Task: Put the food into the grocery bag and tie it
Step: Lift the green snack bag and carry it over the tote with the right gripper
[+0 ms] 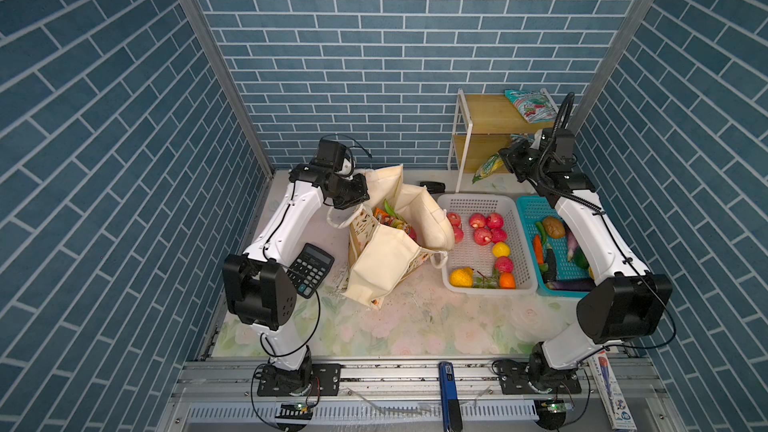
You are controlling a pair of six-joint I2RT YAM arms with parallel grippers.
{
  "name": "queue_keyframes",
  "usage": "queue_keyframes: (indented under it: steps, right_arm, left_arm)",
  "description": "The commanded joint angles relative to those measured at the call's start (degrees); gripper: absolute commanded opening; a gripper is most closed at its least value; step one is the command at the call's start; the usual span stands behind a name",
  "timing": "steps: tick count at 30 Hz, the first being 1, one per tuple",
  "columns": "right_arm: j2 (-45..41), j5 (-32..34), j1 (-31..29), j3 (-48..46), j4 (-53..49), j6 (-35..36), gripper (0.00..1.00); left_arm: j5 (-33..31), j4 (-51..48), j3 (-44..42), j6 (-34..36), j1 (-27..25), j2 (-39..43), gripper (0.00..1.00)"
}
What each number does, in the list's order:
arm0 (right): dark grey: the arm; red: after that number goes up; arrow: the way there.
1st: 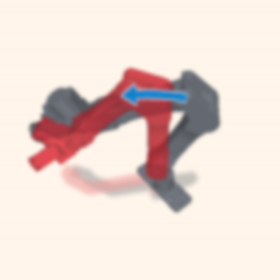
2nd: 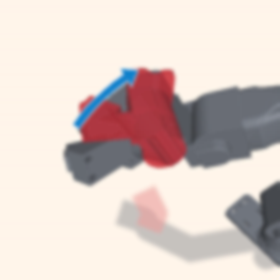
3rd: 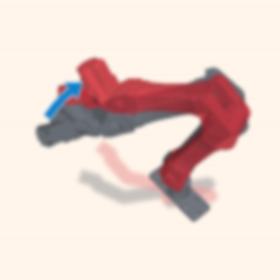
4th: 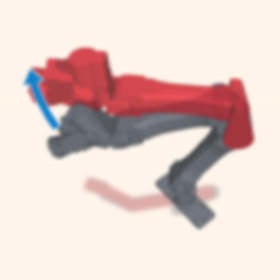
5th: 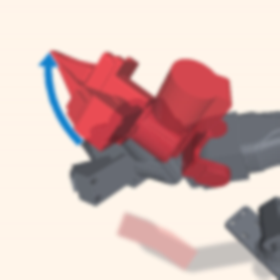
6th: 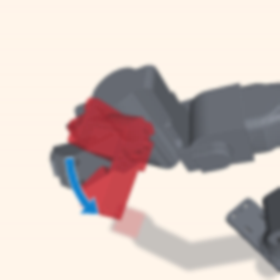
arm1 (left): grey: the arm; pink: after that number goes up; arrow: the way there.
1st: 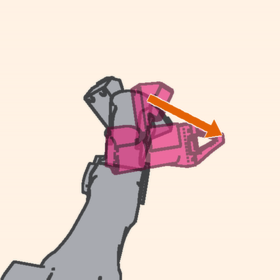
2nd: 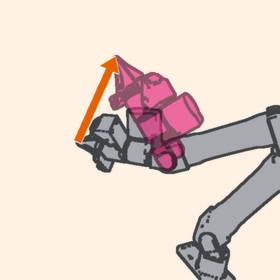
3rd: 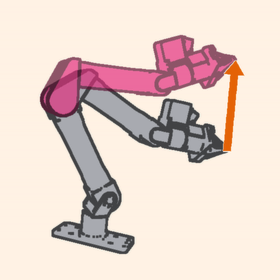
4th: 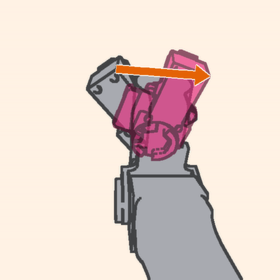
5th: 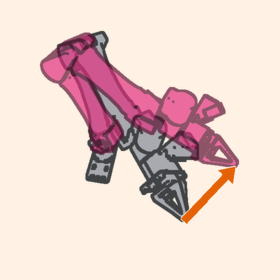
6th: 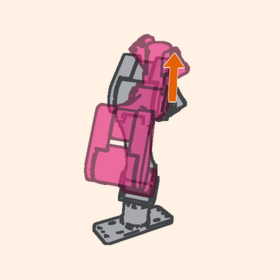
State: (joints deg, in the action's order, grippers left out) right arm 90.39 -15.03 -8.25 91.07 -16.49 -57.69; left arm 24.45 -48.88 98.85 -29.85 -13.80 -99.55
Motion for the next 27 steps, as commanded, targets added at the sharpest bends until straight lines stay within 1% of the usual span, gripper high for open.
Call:
queue_keyframes:
  steps: [1,7,12,15,17,22,27]
  right_arm:
    - [-5.17,-4.0,-0.99,-0.64,1.24,7.44,0.0]
    - [-9.06,-10.35,-4.65,-2.29,0.07,19.59,0.0]
    - [-11.25,-18.21,-8.65,-4.36,0.78,29.55,0.0]
    - [-11.73,-22.44,-11.4,-4.37,1.12,34.65,0.0]
    - [-11.56,-24.61,-12.99,-3.93,1.1,36.68,0.0]
    - [-10.95,-24.61,-17.55,-3.2,0.92,39.78,0.0]
    - [-8.48,-25.2,-21.76,-0.42,-0.14,43.76,0.0]
  left_arm:
    - [-0.46,-1.57,0.2,-0.08,-0.44,1.12,0.05]
    - [-0.26,-2.35,-0.14,0.14,-0.49,1.42,0.05]
    - [0.24,-2.77,-0.33,-0.03,-0.44,1.57,0.05]
    - [0.28,-3.28,-0.1,0.01,-0.44,1.62,0.05]
    - [0.42,-3.54,0.17,-0.03,-0.44,1.45,0.04]
    - [0.73,-4.27,1.49,0.29,-0.44,0.76,0.05]
    - [0.78,-4.99,3.01,0.57,-0.44,0.05,0.05]
